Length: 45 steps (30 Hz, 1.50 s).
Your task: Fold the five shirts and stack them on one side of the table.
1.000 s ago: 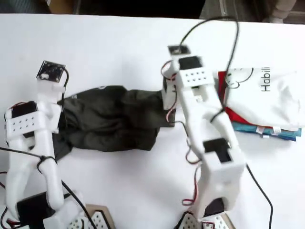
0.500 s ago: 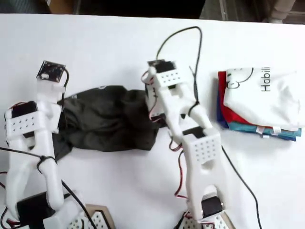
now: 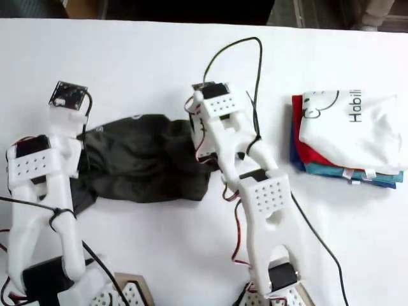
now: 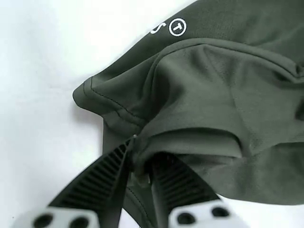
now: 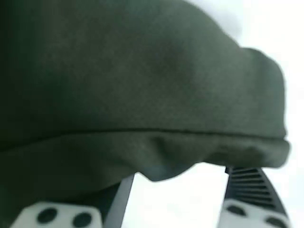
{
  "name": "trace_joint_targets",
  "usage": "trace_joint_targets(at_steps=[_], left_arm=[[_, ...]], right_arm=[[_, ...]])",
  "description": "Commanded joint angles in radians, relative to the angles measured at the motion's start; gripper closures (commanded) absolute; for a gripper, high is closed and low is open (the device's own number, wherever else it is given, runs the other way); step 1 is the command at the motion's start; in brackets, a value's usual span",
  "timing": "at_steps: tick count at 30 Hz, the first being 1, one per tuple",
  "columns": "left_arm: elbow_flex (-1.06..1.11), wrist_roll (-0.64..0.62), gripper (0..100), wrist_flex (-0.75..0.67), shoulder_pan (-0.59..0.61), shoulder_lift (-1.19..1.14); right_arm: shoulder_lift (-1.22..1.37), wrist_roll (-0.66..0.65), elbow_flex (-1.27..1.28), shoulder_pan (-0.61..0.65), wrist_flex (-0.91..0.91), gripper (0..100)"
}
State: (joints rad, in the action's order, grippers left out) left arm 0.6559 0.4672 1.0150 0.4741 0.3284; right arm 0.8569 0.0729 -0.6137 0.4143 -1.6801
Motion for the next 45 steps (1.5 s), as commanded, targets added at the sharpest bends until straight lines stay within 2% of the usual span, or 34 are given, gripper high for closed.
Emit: trace_joint_targets(at_steps=[1,4,8,10,18,28,33,40,45], left_arm=[[-0.039,0.002,98,-0.014,0.011,0.021],[-0.039,0.002,98,-0.014,0.011,0.021],[-0.039,0.002,98,-0.014,0.011,0.021],[-0.041,0.003,98,-0.014,0.011,0.021],[-0.054,0.003,98,-0.009,0.011,0.023],[-0.148,0.002,98,0.000,0.011,0.023],[-0.305,0.000,98,0.143,-0.012,0.023],[-0.516,0.002,98,0.388,-0.074,0.023],[-0.538,0.005,98,0.436,-0.071,0.017]], right_arm=[[-0.065,0.000,-0.028,0.016,-0.007,72.8],[-0.044,0.000,-0.023,0.013,-0.007,81.3],[-0.001,0.006,-0.023,-0.022,-0.008,99.0],[0.010,0.006,-0.021,-0.045,-0.012,95.8],[-0.041,-0.003,-0.026,-0.143,-0.024,97.9],[-0.463,-0.270,-0.028,-0.145,-0.019,97.9],[-0.644,-0.348,-0.029,-0.145,0.027,97.9],[-0.756,-0.351,-0.028,-0.148,0.047,97.9],[-0.766,-0.358,-0.029,-0.147,0.047,97.9]])
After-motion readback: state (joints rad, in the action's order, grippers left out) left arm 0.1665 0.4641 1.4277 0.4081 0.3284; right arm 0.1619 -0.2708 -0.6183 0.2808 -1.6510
